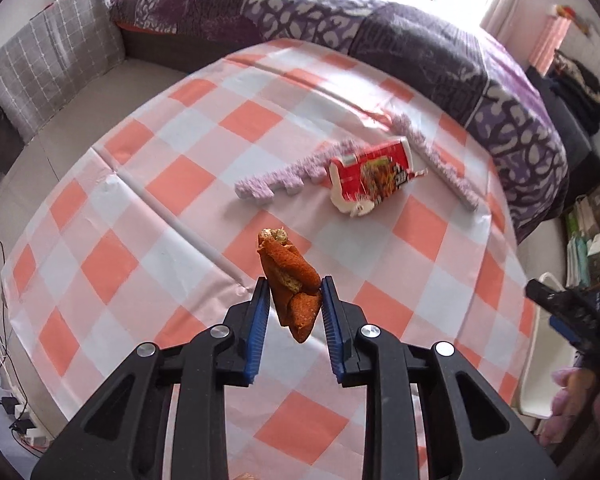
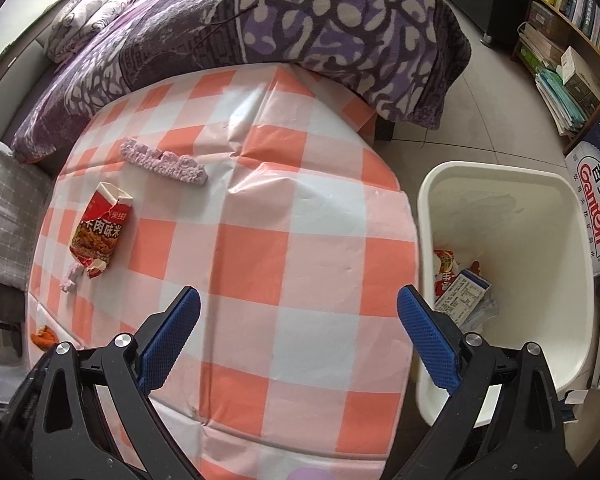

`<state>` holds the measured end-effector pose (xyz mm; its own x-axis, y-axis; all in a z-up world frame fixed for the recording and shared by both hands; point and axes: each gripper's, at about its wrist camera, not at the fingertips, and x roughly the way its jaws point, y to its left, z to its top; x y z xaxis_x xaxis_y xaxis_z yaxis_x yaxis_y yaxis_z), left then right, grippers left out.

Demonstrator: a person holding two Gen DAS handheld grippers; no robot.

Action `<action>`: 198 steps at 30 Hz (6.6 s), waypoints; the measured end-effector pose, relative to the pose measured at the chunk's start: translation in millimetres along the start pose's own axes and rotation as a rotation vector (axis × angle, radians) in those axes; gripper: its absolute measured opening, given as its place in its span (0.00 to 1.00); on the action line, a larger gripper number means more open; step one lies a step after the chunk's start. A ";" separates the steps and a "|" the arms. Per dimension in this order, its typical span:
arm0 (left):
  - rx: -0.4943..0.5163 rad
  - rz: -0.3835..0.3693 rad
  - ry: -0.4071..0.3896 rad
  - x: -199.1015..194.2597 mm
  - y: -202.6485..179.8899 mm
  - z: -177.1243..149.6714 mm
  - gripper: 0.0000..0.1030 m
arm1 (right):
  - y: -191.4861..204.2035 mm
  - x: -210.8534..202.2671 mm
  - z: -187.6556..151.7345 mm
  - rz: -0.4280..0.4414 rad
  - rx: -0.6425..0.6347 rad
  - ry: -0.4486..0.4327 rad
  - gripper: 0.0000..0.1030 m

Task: Collect trash
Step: 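Grasp the remaining orange peel with the left gripper while the right grasps the red noodle wrapper, then carry the peel and red wrapper to the bin and release both, then grasp a pink fuzzy strip with each gripper, then carry both pink strips over the bin and open both grippers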

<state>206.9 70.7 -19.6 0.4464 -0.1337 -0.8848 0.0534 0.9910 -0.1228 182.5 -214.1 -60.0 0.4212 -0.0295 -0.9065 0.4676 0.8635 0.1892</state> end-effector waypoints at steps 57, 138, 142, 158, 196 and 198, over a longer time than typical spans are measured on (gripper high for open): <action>-0.004 0.066 -0.201 -65.6 -19.3 19.4 0.26 | 13.6 -56.5 -12.0 0.109 -0.141 -0.229 0.34; 0.500 0.068 -0.023 62.9 -188.1 -12.7 0.70 | -199.0 -60.8 15.5 -0.054 0.349 -0.093 0.89; 0.355 0.135 -0.012 86.4 -121.2 39.6 0.70 | -149.4 -49.0 23.4 -0.109 0.158 -0.145 0.92; 0.254 0.073 0.101 136.6 -7.1 86.4 0.54 | 80.0 40.7 74.9 0.047 -0.477 -0.165 0.92; 0.071 0.140 -0.119 -4.1 2.7 70.0 0.24 | 16.0 -82.1 24.2 0.101 -0.224 -0.284 0.21; 0.067 0.127 -0.132 -12.5 -3.9 65.1 0.24 | 0.9 -87.3 20.4 0.095 -0.203 -0.285 0.21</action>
<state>259.3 69.0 21.2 0.5663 -0.0098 -0.8241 0.0466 0.9987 0.0202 162.0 -220.9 27.0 0.6689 -0.0587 -0.7411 0.2643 0.9505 0.1633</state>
